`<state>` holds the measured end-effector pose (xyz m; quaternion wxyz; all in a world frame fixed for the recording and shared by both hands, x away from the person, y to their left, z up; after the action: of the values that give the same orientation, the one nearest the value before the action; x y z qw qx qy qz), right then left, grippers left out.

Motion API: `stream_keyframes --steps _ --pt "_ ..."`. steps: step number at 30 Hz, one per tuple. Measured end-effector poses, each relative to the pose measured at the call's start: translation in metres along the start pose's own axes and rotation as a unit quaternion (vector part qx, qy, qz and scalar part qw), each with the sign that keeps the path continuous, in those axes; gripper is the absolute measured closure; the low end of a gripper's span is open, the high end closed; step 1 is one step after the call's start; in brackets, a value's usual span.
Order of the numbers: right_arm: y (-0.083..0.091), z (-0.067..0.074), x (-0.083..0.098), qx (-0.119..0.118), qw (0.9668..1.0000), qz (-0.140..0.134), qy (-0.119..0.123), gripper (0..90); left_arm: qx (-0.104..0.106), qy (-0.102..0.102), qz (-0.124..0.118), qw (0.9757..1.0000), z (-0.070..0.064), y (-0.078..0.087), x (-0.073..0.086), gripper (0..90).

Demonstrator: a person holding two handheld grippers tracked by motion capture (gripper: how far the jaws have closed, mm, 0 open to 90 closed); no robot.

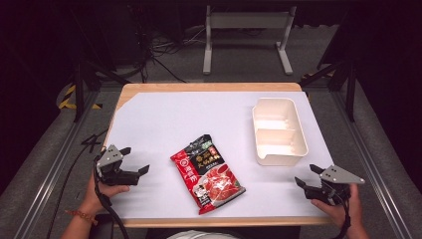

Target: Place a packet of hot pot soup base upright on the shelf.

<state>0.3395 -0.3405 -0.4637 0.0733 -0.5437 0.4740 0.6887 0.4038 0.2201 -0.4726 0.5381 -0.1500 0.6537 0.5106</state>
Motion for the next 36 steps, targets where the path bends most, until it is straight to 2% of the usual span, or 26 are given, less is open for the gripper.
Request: stream_keyframes --steps 1,2,3,7,12,14,19,20,23,25,27,30,32,36 --pt "0.0 0.0 0.0 0.0 1.0 0.001 0.001 30.0 0.004 -0.001 0.004 1.0 -0.002 -0.001 0.0 4.4" --pt "0.0 0.0 0.0 0.0 1.0 0.0 0.003 30.0 0.016 -0.004 0.011 0.9998 -0.007 -0.003 -0.001 4.5" --pt "0.0 0.0 -0.001 0.0 1.0 0.001 0.003 30.0 0.018 -0.011 0.014 0.9997 -0.008 -0.004 -0.001 4.6" --pt "-0.001 0.002 -0.002 0.001 1.0 0.003 0.006 29.9 0.032 -0.013 0.016 0.9993 -0.012 -0.005 -0.002 4.9" --pt "-0.002 0.004 -0.003 0.001 0.9999 0.008 0.011 29.7 0.06 -0.005 0.015 0.9981 -0.016 -0.007 -0.007 6.3" --pt "-0.003 0.004 -0.002 0.0 0.9999 0.01 0.01 29.7 0.071 -0.014 0.022 0.9971 -0.019 -0.012 -0.011 6.9" --pt "-0.005 0.005 -0.002 -0.003 0.9998 0.014 0.012 29.7 0.108 -0.024 0.039 0.993 -0.031 -0.029 -0.022 6.2" --pt "-0.005 0.004 -0.001 -0.003 0.9998 0.014 0.012 29.7 0.125 -0.022 0.046 0.9909 -0.035 -0.033 -0.024 6.1" --pt "-0.006 0.004 -0.001 -0.004 0.9998 0.016 0.011 29.7 0.143 -0.032 0.056 0.9876 -0.042 -0.044 -0.033 5.9" --pt "-0.007 0.005 -0.001 -0.005 0.9997 0.019 0.012 29.6 0.155 -0.031 0.062 0.9854 -0.044 -0.051 -0.039 5.9" --pt "-0.007 0.005 -0.001 -0.006 0.9997 0.02 0.012 29.5 0.172 -0.031 0.068 0.9823 -0.049 -0.059 -0.046 6.1" --pt "-0.007 0.004 0.0 -0.006 0.9997 0.02 0.011 29.5 0.186 -0.045 0.076 0.9787 -0.057 -0.069 -0.053 6.2" --pt "-0.007 0.004 0.0 -0.007 0.9997 0.02 0.01 29.5 0.184 -0.052 0.08 0.9783 -0.062 -0.077 -0.057 7.6" --pt "-0.008 0.004 0.001 -0.009 0.9997 0.023 0.01 29.5 0.2 -0.059 0.097 0.9733 -0.069 -0.09 -0.062 9.3"
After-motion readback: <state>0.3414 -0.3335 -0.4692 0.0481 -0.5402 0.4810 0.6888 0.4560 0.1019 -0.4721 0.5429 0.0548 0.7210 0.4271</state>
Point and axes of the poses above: each handheld gripper's, and its own axes: y roughly backward along the jaws, x roughly out of its underside, z roughly to its left, the point moved 6 cm from there along -y, roughly forward along the jaws, and after that the axes turned 13 degrees about -x, right-handed, at the moved point
